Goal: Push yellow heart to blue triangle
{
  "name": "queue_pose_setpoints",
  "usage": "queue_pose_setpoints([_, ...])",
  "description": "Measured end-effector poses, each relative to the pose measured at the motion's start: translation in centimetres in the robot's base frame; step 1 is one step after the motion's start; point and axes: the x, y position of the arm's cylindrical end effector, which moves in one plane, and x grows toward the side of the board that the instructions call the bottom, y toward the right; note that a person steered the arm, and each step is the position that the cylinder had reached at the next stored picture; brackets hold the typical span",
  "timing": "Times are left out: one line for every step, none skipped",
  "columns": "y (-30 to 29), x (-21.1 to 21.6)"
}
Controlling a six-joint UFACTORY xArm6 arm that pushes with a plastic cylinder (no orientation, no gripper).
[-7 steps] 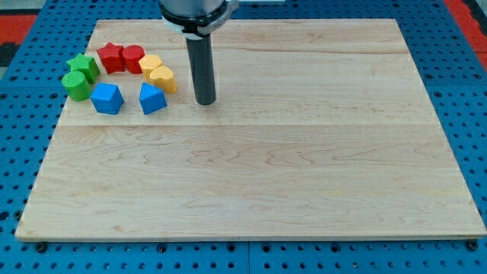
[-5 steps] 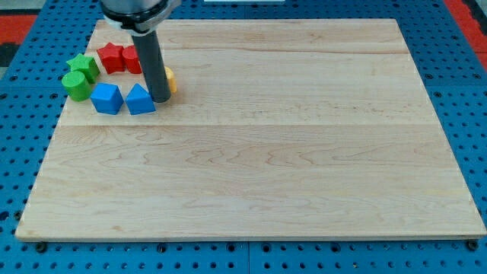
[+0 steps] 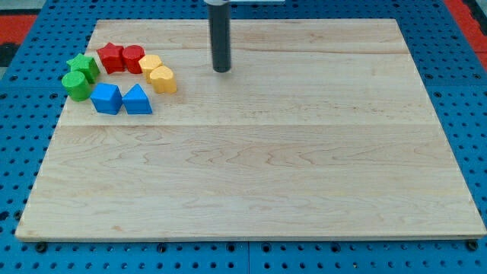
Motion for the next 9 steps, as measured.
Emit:
queue_pose_setpoints([-3.2,0.8])
queue_pose_setpoints([-4.3,2.1])
queue_pose_setpoints([-4.6,2.2])
queue_pose_setpoints([-4.7,2.2])
queue_pose_setpoints([-4.8,2.2])
queue_pose_setpoints([-6.3,2.2])
queue_pose_setpoints([-8.2,2.3])
queue_pose_setpoints([-9.0,2.5])
queue_pose_setpoints([-6.4,2.3])
